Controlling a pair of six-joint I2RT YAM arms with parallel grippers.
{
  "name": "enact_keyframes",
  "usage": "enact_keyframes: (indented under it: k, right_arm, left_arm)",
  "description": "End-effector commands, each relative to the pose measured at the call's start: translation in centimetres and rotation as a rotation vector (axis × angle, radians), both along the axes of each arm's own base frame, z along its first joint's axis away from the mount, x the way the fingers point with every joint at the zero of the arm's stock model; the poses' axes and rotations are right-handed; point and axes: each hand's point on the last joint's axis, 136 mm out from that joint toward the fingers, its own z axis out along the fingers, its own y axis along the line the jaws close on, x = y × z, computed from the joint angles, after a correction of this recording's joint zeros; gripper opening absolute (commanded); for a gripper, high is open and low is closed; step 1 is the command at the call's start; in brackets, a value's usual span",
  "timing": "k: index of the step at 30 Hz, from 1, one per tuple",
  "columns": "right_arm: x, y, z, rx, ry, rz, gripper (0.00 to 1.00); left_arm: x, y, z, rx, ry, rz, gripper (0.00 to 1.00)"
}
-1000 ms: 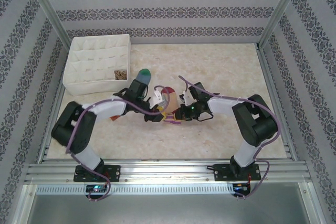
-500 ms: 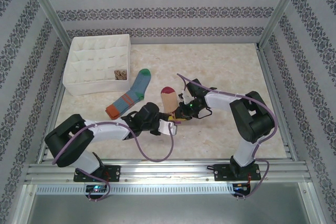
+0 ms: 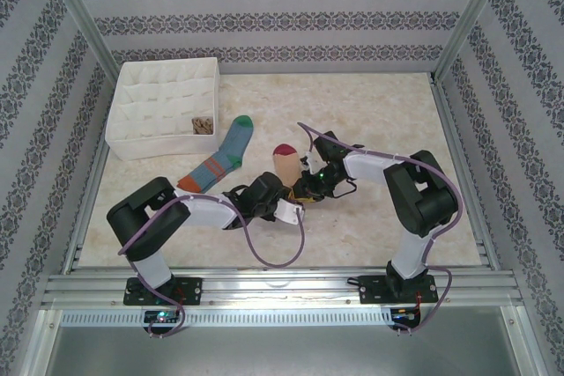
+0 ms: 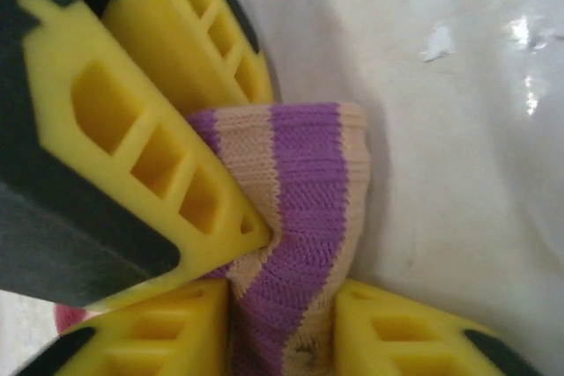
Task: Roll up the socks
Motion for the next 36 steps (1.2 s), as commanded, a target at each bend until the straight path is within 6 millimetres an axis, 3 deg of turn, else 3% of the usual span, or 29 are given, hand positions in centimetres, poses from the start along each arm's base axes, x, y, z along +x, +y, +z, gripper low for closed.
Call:
enact_keyframes:
  k: [1, 4, 5, 10, 16, 26, 36]
  right_arm:
    - [-3.9, -2.8, -3.5, -0.156, 0.155, 0.029, 0.25]
    - [-3.5, -2.5, -2.8, -0.112, 0.138, 0.017, 0.34]
    - [-3.2, -2.3, -2.3, -0.092, 0.116, 0.011, 0.41]
    - [-1.3, -3.0, 0.5, -0.050, -0.010, -0.041, 0.55]
    - [0.3, -5.5, 1.8, -0.070, -0.135, -0.142, 0.58]
    - [1.4, -4.3, 4.7, 0.100, -0.345, -0.175, 0.57]
    - [2.1, -2.3, 4.6, 0.218, -0.419, -0.136, 0.59]
  left_arm:
    - [-0.2, 1.2, -1.8, 0.102, 0.092, 0.064, 0.17]
    - [-1.8, 1.3, -2.3, 0.125, 0.234, 0.056, 0.00]
    - [-2.5, 1.4, -2.5, 0.134, 0.287, 0.056, 0.00]
    - [-5.1, 1.5, -1.8, 0.127, 0.566, 0.069, 0.00]
    - [-6.3, 1.1, -0.1, 0.061, 0.867, 0.128, 0.00]
    - [-4.1, 0.2, 1.5, -0.059, 1.241, 0.293, 0.00]
    - [-2.4, 0.3, 0.9, -0.152, 1.411, 0.427, 0.00]
